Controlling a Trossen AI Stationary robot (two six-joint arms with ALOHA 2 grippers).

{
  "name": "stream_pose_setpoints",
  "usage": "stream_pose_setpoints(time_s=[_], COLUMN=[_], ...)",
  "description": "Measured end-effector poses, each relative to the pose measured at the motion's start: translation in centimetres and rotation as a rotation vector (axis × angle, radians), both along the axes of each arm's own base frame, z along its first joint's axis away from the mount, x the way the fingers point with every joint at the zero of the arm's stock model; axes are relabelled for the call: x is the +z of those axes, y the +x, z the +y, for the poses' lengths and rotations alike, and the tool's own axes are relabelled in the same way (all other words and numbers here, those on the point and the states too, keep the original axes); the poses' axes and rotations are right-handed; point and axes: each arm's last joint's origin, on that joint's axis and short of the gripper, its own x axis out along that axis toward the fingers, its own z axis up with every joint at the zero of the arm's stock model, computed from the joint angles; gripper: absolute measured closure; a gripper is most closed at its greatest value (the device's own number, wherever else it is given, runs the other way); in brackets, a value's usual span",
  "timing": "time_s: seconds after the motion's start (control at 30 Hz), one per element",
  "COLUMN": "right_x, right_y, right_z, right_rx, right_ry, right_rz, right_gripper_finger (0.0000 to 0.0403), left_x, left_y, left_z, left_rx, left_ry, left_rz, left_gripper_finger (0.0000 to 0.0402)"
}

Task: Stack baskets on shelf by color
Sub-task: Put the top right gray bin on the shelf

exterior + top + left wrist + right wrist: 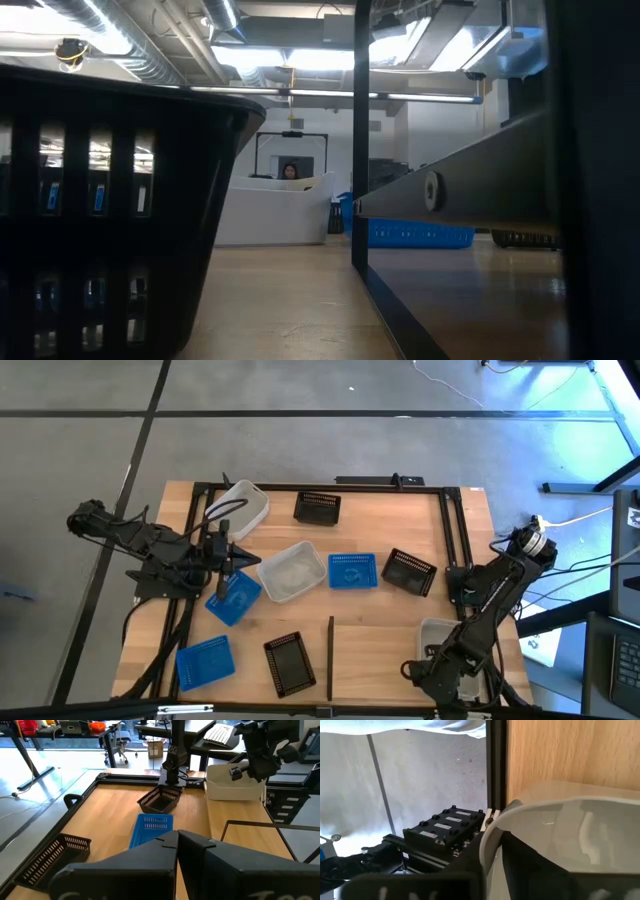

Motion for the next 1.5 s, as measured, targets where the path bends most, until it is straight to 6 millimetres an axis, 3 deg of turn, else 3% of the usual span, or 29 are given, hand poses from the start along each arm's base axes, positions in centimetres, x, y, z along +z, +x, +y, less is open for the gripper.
stream_pose_setpoints(time_s=[0.5, 0.77, 1.0, 1.3, 1.5], right_x=[0.2, 0.0, 0.2, 0.5, 1.8], right_y=[-0.1, -0.2, 0.1, 0.2, 0.0], right_z=[0.0, -0.4, 0.1, 0.2, -1.4], right_rx=[0.032, -0.009, -0.001, -0.025, -0.102], right_ry=[0.013, -0.039, 0.015, 0.098, 0.076], right_rz=[-0.007, 0.014, -0.016, 0.093, 0.13], right_gripper_finger=[0.0375, 0.0328, 0.0291, 0.0286, 0.0286], left_x=[0.0, 0.0, 0.0, 0.0, 0.0], left_y=[0.0, 0.0, 0.0, 0.0, 0.0], left_z=[0.0, 0.0, 0.0, 0.0, 0.0], left_rx=[-0.001, -0.001, -0.001, -0.001, -0.001], left_ry=[0.007, 0.007, 0.007, 0.007, 0.007], left_rz=[0.001, 0.002, 0.002, 0.002, 0.002], left_gripper_finger=[0.0401, 0.0401, 0.0401, 0.0401, 0.0401])
